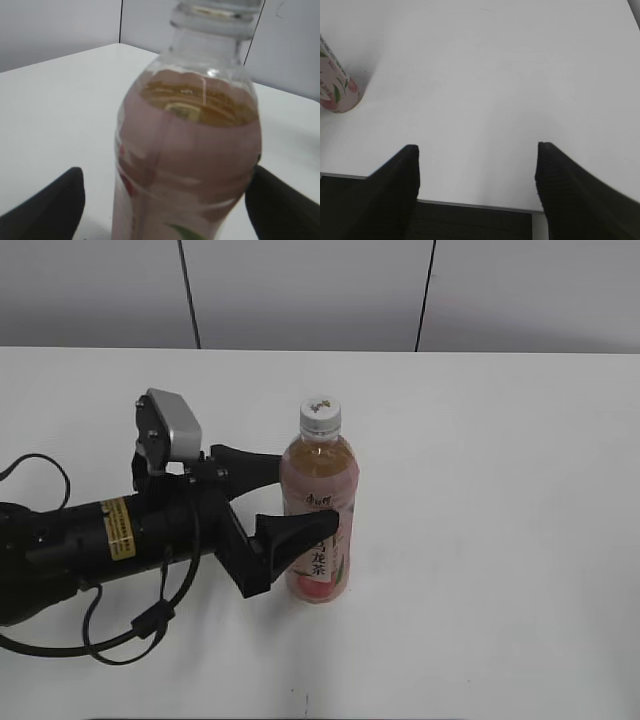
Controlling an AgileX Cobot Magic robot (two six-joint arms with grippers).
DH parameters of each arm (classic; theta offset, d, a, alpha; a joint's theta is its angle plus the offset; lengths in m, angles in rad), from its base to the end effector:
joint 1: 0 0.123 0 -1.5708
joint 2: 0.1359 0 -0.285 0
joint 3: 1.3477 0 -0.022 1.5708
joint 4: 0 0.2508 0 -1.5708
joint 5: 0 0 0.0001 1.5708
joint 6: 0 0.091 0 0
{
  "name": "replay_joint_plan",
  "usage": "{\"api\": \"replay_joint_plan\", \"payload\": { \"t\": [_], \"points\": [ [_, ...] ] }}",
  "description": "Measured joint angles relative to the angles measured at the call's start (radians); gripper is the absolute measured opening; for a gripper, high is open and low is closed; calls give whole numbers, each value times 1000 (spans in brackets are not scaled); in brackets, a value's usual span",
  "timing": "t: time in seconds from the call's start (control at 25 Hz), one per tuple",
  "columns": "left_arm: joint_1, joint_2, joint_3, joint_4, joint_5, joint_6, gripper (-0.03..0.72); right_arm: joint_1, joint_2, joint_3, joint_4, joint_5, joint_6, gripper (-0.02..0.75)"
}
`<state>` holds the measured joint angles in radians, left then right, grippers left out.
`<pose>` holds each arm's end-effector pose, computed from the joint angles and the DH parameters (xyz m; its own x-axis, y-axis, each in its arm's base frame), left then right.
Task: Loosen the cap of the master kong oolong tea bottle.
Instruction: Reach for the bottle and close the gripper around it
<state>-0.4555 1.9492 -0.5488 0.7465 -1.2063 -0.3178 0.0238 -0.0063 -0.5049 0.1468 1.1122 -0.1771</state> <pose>0.2386 -0.1812 0.1186 -0.1968 0.0971 -0.9756 0.8960 0.4218 -0.1388 -0.0094 0.0117 0.2752 -0.4692 -0.1217 -0.8747 -0.1916 0.9809 -0.0338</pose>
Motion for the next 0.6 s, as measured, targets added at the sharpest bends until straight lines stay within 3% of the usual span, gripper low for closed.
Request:
{"api": "replay_joint_plan", "payload": {
  "t": [0.6],
  "points": [
    [-50, 3, -85, 31, -1, 0, 590, 0, 0, 0, 0, 0, 0, 546]
  ]
}}
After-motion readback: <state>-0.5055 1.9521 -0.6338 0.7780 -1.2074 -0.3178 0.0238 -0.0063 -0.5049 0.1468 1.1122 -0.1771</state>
